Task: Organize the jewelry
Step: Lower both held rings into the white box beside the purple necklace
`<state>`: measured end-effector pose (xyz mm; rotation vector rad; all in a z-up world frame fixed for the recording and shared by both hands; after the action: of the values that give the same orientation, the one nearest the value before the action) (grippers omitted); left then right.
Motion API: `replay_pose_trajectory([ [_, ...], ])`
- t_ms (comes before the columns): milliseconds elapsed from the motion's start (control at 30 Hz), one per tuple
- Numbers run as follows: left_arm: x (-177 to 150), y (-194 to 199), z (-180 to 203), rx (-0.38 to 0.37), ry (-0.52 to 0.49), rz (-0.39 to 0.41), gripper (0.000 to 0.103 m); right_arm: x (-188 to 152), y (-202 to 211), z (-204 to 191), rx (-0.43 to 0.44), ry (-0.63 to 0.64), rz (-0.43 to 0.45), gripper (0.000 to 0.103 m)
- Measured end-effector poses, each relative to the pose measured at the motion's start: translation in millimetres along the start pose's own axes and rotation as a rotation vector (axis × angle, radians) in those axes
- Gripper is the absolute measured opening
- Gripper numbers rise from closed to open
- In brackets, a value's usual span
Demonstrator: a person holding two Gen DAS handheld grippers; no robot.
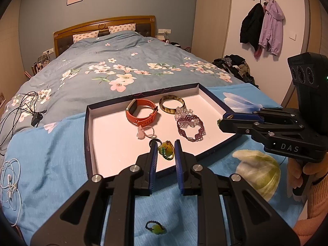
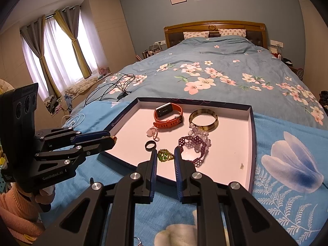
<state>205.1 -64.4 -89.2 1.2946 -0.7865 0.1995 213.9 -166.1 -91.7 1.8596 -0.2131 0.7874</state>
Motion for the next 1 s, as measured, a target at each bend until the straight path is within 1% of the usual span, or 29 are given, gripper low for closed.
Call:
replay_pose_trajectory([
  [367,5.2,-9.6,-7.2,0.018,0.01,-0.008,0.017,6.9,-10.3,5.9,-0.011,0.002,-0.012,0.015],
  [1000,9.1,-16.4,-8.1,0.021,0.011,-0.015,0.017,11.0,-19.2,7.0,-0.018,0.002,-0.025,0.015],
])
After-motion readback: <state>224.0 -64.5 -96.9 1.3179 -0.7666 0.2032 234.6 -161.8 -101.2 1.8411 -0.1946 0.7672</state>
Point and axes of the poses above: each gripper's, at about its wrist camera, not at the fingertips, and y roughly against the way its jaws point, z to its right, x to its top, the point moved 8 cm from there along -y, roughly the way its jaws point, and after that the axes turned 12 degrees about -z, right-handed, at the moved point
